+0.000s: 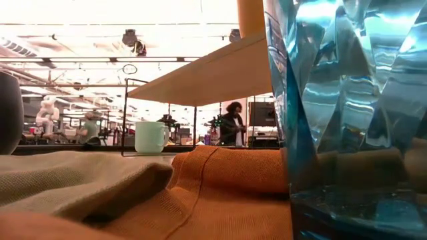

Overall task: Stack small to large cups/mugs on shelf
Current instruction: Put the green cup on the shelf

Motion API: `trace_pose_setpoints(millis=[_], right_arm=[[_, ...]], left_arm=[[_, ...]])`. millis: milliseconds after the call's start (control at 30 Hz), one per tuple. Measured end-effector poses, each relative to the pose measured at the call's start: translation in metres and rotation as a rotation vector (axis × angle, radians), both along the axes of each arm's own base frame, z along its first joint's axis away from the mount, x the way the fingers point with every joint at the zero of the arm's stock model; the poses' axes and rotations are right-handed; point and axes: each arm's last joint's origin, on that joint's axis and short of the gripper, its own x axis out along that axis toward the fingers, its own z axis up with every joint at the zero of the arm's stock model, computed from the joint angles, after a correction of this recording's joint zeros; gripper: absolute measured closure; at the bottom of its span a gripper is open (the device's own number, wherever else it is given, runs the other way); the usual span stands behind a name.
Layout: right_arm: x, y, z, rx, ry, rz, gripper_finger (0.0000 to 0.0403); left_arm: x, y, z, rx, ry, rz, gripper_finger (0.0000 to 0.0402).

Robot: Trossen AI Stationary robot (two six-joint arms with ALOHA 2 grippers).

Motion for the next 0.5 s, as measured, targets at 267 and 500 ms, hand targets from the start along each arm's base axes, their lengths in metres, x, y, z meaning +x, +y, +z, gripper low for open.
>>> trace_pose_setpoints(millis=[267, 500], right_arm=[[0.0, 0.001, 0.0, -0.005, 0.004, 0.028, 0.0206], [0.0, 0.001, 0.0, -0.005, 0.006, 0.043, 0.0206]], left_arm=[[-0.011, 0.012, 0.025, -0.017, -0.183, 0.23, 0.0092], [-0.016, 0.023, 0.041, 0.03, -0.35, 0.355, 0.0092]])
